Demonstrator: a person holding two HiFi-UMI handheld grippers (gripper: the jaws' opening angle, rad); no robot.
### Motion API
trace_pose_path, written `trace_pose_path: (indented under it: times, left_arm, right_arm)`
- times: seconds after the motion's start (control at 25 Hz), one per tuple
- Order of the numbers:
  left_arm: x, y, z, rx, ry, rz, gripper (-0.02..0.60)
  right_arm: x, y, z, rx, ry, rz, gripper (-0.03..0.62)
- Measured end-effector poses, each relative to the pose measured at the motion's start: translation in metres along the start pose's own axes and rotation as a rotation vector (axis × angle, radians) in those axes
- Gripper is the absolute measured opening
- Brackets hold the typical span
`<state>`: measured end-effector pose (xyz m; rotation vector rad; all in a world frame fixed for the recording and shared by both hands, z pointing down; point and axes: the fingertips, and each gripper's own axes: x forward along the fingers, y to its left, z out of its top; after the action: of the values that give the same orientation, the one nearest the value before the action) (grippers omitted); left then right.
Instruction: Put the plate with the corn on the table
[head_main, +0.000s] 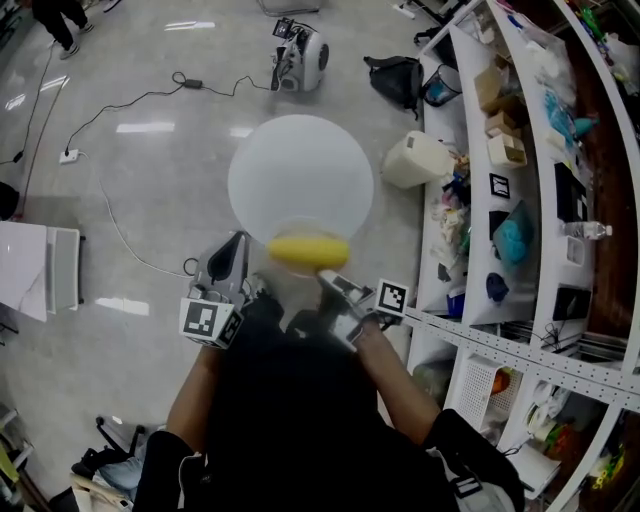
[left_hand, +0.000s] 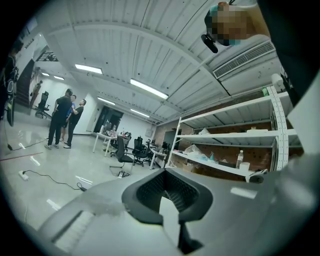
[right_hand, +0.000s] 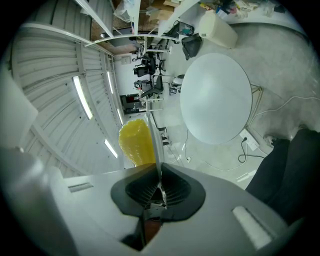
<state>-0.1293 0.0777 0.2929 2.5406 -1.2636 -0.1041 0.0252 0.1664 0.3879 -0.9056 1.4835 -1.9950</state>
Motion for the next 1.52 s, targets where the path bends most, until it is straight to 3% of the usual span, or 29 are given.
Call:
trace_pose_path:
  times: [0.6, 1.0, 1.16, 1.52]
  left_arm:
    - [0.023, 0.027, 0.01, -0.026, -0.011, -0.01, 0.005]
    - [0.059, 0.047, 0.008, -0.015, 0.016, -0.001, 0.006]
    - [0.074, 0.054, 0.009, -0.029, -0.013, 0.007, 0.005]
    - [0.103, 0.065, -0.009, -0.036, 0.039, 0.013, 0.005]
  right_arm:
    - [0.036, 0.011, 0.015, 0.012, -0.006, 0.011, 0.026]
    - [0.057, 0.007, 0.044, 0.01, 0.0, 0.001, 0.026]
    - [0.066, 0.004, 0.056, 0.0, 0.014, -0.004, 0.026]
    - [0.082, -0.005, 0.083, 0.012, 0.025, -0.005, 0.026]
